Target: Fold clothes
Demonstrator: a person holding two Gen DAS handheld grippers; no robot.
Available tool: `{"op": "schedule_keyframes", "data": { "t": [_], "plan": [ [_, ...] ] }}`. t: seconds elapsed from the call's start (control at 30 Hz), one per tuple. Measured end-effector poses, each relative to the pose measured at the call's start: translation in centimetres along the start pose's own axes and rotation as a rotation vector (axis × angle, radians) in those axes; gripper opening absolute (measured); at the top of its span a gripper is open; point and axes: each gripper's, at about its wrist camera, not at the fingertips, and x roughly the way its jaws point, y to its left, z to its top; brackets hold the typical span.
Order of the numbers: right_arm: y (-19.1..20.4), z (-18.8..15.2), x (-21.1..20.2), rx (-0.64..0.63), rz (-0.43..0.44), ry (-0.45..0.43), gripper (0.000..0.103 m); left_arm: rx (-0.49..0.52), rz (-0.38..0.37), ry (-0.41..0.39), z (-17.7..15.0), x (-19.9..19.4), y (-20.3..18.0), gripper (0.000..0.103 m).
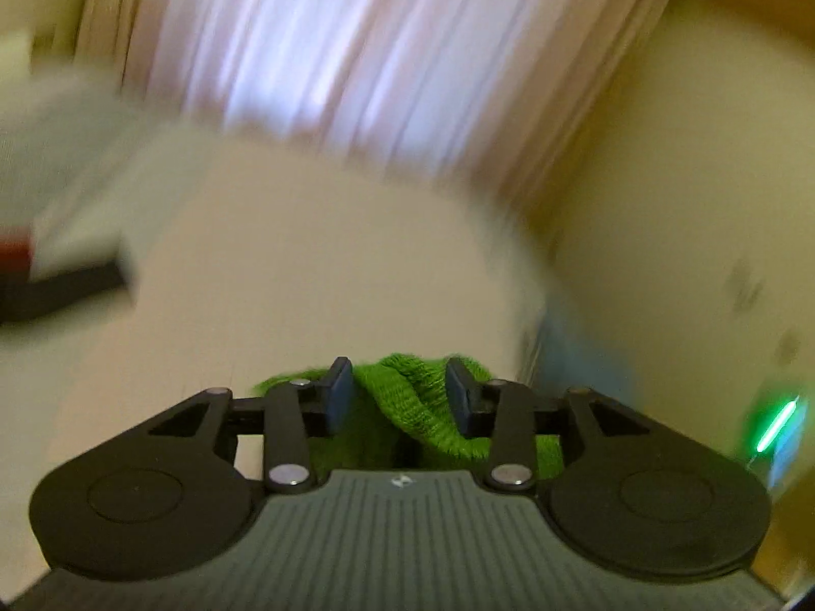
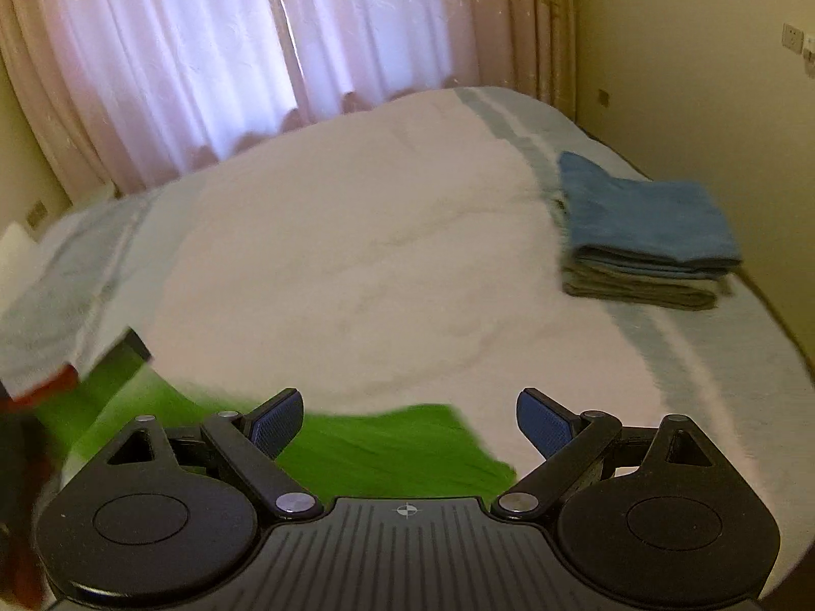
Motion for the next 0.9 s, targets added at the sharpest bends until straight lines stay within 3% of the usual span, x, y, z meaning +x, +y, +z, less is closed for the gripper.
{"op": "schedule_keyframes", "data": {
  "t": [0.1, 0.17, 0.43, 0.57, 0.9],
  "plan": [
    [-0.7, -1.8, -1.5, -0.039, 0.006, 0.035, 0.093, -0.044, 0.076, 0.18, -5.2, 2.4, -0.2, 0.033],
    [-0.3, -2.8, -1.9, -0.081, 0.004, 0.067, 0.093, -0.041, 0.112, 0.234, -6.9, 2.5, -0.9, 0.033],
    [1.4, -6.9, -2.9, -0.157, 0.018, 0.123, 0.093, 0.137, 0.191, 0.174, -6.7, 2.5, -4.4, 0.042],
    [2.5, -8.1, -3.3, -0.162, 0.007, 0.129, 0.093, 0.194, 0.164, 0.175, -6.5, 2.8, -5.8, 0.043],
    [5.7, -10.2, -4.3, -0.105, -0.057, 0.133, 0.093, 0.273, 0.091, 0.194, -6.3, 0.0, -2.9, 0.043]
  ]
}}
